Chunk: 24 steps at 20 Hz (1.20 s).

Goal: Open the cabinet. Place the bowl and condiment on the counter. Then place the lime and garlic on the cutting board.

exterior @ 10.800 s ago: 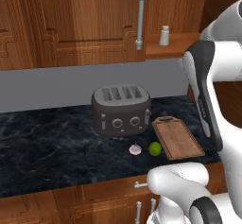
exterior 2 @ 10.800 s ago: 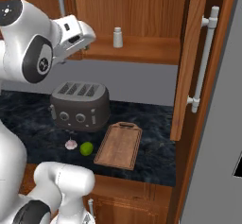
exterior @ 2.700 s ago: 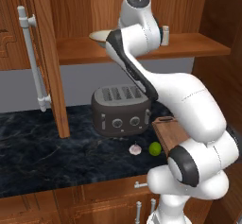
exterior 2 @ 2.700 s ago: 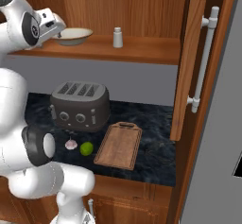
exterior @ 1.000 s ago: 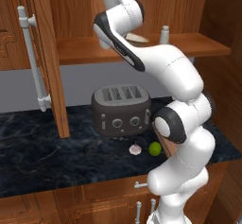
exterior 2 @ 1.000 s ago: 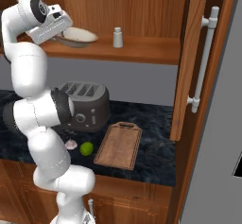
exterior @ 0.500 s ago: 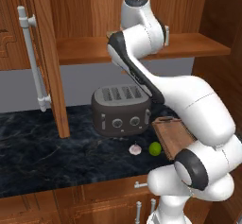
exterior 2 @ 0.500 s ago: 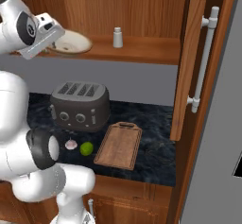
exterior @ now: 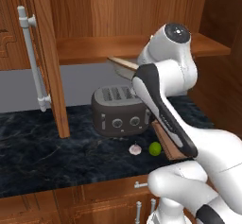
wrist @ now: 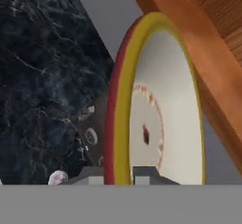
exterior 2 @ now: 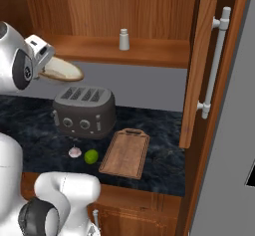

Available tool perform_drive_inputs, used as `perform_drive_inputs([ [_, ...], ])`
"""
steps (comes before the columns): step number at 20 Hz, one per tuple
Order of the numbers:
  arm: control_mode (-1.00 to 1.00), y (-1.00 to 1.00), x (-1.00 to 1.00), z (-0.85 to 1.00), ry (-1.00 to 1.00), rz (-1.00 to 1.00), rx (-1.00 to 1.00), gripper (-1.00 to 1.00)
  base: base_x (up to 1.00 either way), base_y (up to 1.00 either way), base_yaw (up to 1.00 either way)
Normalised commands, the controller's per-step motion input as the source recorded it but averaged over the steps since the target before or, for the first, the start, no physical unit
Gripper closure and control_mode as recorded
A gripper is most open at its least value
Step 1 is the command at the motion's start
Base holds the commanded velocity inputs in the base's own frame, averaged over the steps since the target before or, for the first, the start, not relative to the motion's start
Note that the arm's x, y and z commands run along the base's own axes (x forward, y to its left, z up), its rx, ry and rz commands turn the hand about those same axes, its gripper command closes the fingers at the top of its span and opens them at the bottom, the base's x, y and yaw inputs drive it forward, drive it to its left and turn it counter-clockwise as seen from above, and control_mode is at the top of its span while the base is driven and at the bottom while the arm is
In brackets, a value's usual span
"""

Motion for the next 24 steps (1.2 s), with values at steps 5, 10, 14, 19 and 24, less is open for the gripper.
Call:
perform_drive_inputs([
  [5,-1.00,0.30,-1.00,-0.63,0.00,0.57,-0.26,1.00,0.00,0.00,0.00],
  [10,-1.00,0.90,-0.60,-0.78,0.00,0.46,-0.23,1.00,0.00,0.00,0.00],
  [14,-1.00,0.93,-0.01,-0.75,0.01,0.36,-0.22,1.00,0.00,0.00,0.00],
  [19,-1.00,0.73,0.27,-0.82,0.12,0.30,-0.21,1.00,0.00,0.00,0.00],
  [24,-1.00,0.77,0.35,-0.95,0.15,0.18,-0.11,1.00,0.00,0.00,0.00],
])
